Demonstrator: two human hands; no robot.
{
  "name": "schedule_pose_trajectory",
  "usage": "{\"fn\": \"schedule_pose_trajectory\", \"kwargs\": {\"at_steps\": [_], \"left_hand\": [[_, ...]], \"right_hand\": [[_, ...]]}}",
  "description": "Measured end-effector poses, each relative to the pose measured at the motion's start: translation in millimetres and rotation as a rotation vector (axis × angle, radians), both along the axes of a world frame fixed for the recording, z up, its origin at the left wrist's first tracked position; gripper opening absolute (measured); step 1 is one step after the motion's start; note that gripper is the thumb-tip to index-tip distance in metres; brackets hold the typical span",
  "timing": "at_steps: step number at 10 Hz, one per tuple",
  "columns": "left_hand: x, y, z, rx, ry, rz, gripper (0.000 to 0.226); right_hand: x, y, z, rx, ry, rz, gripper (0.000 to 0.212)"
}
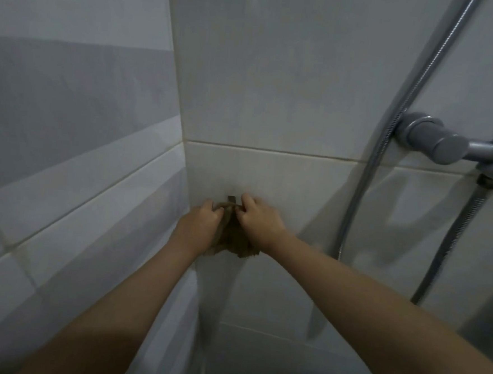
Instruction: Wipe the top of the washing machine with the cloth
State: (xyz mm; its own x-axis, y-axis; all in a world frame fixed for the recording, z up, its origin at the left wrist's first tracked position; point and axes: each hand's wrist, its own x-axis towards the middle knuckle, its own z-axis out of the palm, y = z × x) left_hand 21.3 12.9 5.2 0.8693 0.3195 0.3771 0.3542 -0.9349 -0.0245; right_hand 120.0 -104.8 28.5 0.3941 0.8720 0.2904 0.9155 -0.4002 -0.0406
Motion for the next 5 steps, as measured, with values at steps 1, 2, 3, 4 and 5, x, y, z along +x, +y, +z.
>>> {"fn": "schedule_pose_trajectory", "kwargs": {"at_steps": [1, 2, 3, 4, 5], "left_hand": [[6, -8, -10, -0.098, 0.009, 0.033, 0.028], [9, -10, -10, -0.139, 0.022, 0.059, 0.032], [6, -11, -3, -0.173, 0.054, 0.08, 0.028], [4, -16, 7, -0.219, 0.109, 0.111, 0.031], [4, -25, 22, -0.261, 0.13, 0.188, 0.031]], "right_hand": [[-5, -1, -12, -0.011, 0.047, -0.039, 0.027], [1, 0, -9, 0.012, 0.071, -0.034, 0.029], [-1, -9, 1, -0.028, 0.089, -0.02, 0.031], [-2, -28, 7, 0.021, 0.132, 0.0, 0.031], [1, -52, 15, 0.087, 0.128, -0.032, 0.033]]}}
